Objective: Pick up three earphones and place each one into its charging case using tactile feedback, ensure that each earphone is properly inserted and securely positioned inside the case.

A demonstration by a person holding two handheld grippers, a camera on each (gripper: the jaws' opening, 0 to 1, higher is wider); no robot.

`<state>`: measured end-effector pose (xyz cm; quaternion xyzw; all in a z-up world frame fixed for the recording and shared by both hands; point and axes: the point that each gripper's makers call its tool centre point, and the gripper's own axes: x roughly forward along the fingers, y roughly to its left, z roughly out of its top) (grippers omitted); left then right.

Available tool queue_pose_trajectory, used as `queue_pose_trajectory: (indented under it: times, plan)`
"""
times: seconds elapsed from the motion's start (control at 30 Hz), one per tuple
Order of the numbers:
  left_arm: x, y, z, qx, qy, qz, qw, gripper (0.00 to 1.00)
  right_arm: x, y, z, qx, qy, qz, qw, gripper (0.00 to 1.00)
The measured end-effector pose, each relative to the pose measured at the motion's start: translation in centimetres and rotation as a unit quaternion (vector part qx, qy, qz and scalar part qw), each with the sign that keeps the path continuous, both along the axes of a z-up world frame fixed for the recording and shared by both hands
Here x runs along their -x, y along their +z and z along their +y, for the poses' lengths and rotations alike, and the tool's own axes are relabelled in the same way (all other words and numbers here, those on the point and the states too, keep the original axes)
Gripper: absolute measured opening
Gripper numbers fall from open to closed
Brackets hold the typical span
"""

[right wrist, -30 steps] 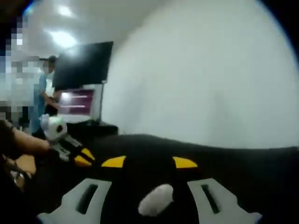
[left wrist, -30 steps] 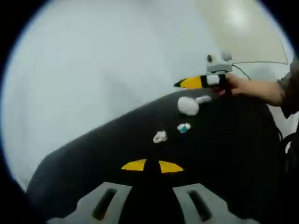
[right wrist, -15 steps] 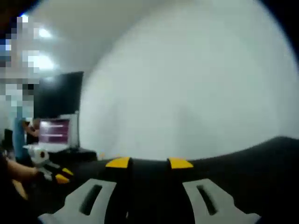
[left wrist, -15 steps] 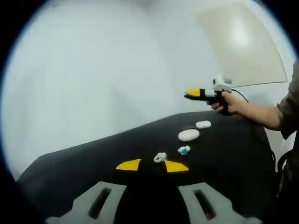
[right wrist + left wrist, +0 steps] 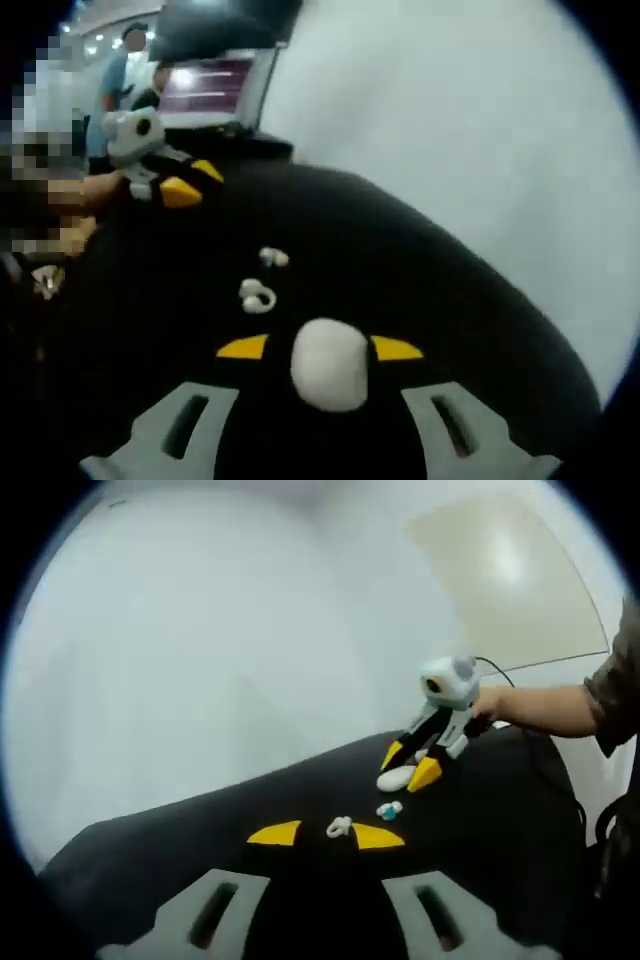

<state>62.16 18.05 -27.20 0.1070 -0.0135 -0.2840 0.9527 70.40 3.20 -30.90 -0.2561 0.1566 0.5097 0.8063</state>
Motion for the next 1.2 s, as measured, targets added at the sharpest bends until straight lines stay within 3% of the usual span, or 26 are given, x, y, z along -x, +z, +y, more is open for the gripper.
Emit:
queue_pose_trajectory:
  times: [0.07, 0.2, 0.3, 0.4, 0.47, 0.57, 0.63, 0.7, 0.83, 0.93, 0.97, 1.0, 1.03, 1.2]
  plan:
    - [0.0, 0.0, -0.1, -0.004, -0.003, -0.004, 1.0, 0.15, -0.6, -1.2, -0.3, 0.034, -0.011, 0.018, 0.9992, 0.38]
    - [-0.1, 0.0, -0.3, -0.007, -0.006, -0.004, 0.9999, 0.15, -0.3, -0.9, 0.2, 0.02, -0.017, 0.032, 0.9992, 0.38]
    - [-0.1, 0.1, -0.3, -0.007, -0.008, -0.007, 0.9999, 0.15, 0.2, -0.8, 0.1, 0.018, -0.021, 0.017, 0.9995, 0.37]
    - [0.1, 0.4, -0.4, -0.001, -0.011, -0.013, 0.9999, 0.15, 1.2, -0.4, -0.2, 0.001, -0.019, 0.001, 0.9998, 0.35]
    - [0.2, 0.5, -0.3, 0.003, -0.01, -0.016, 0.9998, 0.15, 1.4, 1.5, 0.1, -0.039, -0.01, -0.047, 0.9981, 0.26]
    - [0.2, 0.5, -0.3, 0.002, -0.008, -0.016, 0.9998, 0.15, 2.3, 2.8, -0.2, -0.069, -0.027, -0.014, 0.9972, 0.22]
    - [0.2, 0.4, -0.4, -0.002, -0.006, -0.014, 0.9999, 0.15, 3.2, 2.0, -0.2, -0.055, -0.008, 0.01, 0.9984, 0.21]
    - [0.2, 0.3, -0.4, -0.006, -0.005, -0.013, 0.9999, 0.15, 2.8, 2.3, -0.1, -0.062, -0.014, -0.018, 0.9978, 0.21]
    - [0.2, 0.3, -0.2, -0.009, 0.002, -0.016, 0.9998, 0.15, 2.7, 2.1, -0.1, -0.066, -0.019, -0.016, 0.9975, 0.23]
    - [0.1, 0.2, -0.1, -0.01, 0.004, -0.016, 0.9998, 0.15, 2.7, -0.7, -0.5, -0.007, -0.017, -0.002, 0.9998, 0.33]
    - [0.1, 0.2, -0.1, -0.01, 0.004, -0.016, 0.9998, 0.15, 2.8, -1.5, -0.2, -0.011, -0.021, -0.002, 0.9997, 0.34]
    - [0.1, 0.2, -0.1, -0.011, 0.004, -0.016, 0.9998, 0.15, 2.7, -1.0, 0.1, -0.03, -0.011, -0.017, 0.9993, 0.34]
    - [0.1, 0.2, -0.1, -0.012, 0.003, -0.016, 0.9998, 0.15, 2.6, -1.3, 0.0, -0.037, -0.029, -0.005, 0.9989, 0.33]
    - [0.2, 0.4, -0.1, -0.009, 0.001, -0.022, 0.9997, 0.15, 2.4, -1.2, -0.3, -0.049, -0.038, -0.025, 0.9977, 0.32]
